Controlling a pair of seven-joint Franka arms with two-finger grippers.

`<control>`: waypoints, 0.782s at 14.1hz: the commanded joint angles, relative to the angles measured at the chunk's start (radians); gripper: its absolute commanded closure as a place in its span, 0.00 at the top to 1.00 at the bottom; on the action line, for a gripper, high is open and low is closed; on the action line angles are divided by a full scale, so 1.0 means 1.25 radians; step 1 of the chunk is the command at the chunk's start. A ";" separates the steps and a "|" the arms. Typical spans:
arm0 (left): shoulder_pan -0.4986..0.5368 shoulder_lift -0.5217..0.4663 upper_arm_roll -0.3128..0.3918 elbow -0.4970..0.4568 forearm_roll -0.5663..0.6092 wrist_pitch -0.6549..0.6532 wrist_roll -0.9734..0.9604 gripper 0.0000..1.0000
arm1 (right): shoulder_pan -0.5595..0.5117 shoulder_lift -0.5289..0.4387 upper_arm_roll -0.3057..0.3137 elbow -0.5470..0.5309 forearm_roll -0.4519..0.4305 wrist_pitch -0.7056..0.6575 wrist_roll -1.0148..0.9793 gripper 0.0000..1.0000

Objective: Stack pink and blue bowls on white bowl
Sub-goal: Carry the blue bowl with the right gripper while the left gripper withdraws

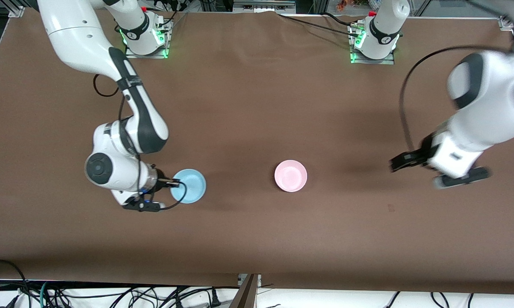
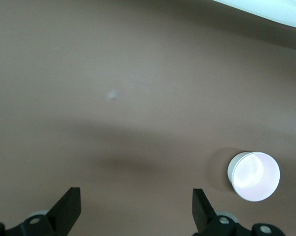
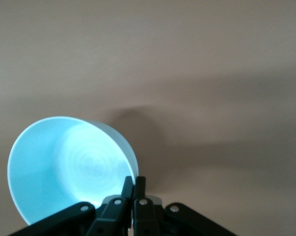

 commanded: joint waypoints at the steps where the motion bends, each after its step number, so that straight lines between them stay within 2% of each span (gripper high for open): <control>1: 0.056 -0.060 -0.011 -0.024 0.018 -0.084 0.044 1.00 | 0.059 -0.001 0.030 0.047 0.007 -0.012 0.169 0.00; 4: 0.109 -0.096 -0.010 -0.020 0.022 -0.132 0.132 1.00 | 0.166 0.006 0.030 0.064 0.007 0.031 0.351 0.00; 7: 0.120 -0.117 -0.012 -0.020 0.093 -0.166 0.198 1.00 | 0.276 0.034 0.024 0.065 -0.005 0.132 0.496 0.00; 9: 0.120 -0.112 -0.015 -0.019 0.093 -0.182 0.207 1.00 | 0.312 0.064 0.020 0.079 -0.032 0.201 0.540 0.00; 11: 0.121 -0.095 -0.015 0.001 0.089 -0.185 0.208 1.00 | 0.334 0.102 0.015 0.133 -0.054 0.215 0.572 0.00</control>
